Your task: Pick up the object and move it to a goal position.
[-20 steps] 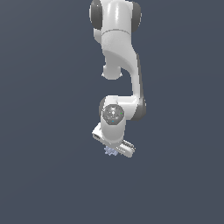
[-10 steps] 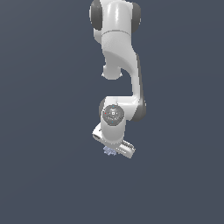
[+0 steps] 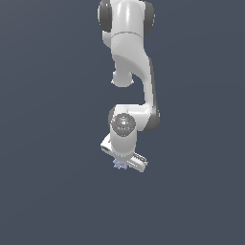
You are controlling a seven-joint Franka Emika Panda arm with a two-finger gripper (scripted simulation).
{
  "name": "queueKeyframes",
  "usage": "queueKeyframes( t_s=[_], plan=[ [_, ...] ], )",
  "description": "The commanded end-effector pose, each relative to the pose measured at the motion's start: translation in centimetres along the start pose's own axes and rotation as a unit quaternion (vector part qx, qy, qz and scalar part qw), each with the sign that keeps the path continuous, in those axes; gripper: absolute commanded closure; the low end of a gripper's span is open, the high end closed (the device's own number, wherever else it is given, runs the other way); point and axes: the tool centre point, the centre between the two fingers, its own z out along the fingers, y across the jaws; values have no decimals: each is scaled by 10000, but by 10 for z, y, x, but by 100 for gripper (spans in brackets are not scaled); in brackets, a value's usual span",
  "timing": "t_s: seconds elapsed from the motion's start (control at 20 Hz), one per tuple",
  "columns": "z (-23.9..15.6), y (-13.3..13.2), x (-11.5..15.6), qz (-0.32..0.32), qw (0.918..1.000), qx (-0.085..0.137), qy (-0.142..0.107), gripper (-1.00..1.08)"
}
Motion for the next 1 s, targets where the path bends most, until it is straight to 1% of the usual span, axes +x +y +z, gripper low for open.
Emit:
queueKeyframes(
  t_s=[0.0,0.5,0.95],
  plan=[
    [-3,2,-2,0,10000,1,3,108],
    [-28,23,-23,-1,10000,3,0,108],
    [-72,60,-58,-1,10000,7,-1,108]
  ],
)
